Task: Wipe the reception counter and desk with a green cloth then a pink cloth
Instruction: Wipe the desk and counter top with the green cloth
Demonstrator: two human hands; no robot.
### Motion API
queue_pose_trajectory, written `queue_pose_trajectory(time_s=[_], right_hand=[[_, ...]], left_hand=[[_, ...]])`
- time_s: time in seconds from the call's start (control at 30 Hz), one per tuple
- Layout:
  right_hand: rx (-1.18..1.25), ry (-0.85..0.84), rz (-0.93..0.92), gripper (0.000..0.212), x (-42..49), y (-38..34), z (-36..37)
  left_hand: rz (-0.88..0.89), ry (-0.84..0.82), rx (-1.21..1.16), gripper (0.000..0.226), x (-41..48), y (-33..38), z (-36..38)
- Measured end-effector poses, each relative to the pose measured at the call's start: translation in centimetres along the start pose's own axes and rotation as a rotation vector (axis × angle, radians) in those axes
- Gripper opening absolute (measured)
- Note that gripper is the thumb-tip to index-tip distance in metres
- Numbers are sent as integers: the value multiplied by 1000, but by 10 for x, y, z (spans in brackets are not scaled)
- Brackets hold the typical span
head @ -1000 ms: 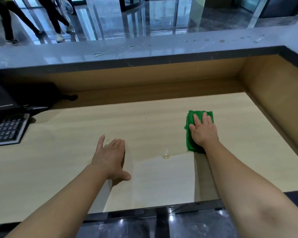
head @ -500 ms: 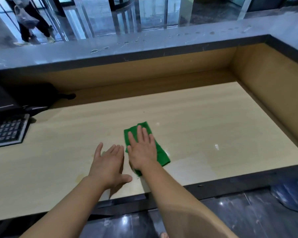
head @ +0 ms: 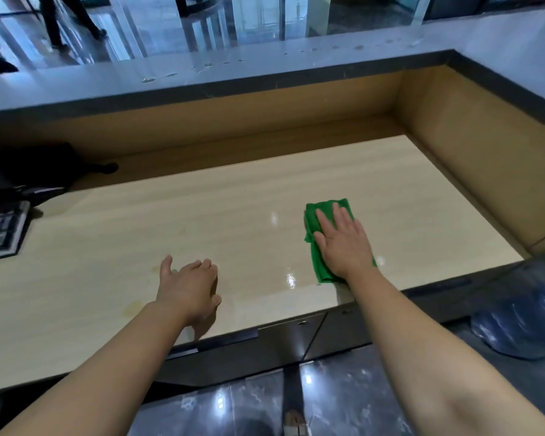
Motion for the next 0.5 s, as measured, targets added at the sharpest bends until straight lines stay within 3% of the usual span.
queue_pose_trajectory(time_s=[0.13,0.3,0.5], right_hand=[[36,-4,190,57,-5,49,-4],[114,-36,332,58,-4,19,-2],[35,-6,74,59,-26,-97,22]], left_hand=[[18,-10,9,37,2,-4,4],[39,9,-12,38,3,-8,7],[52,164,-99,26,-13,-17,16]])
Point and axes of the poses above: each hand's wrist, its own x-axis towards the middle knuckle, its own z-axis out of the palm, y = z × x, the point moved 1 cm from there along x, towards the middle knuckle, and after that the axes turned 4 degrees about -y, right-handed, at the moved point
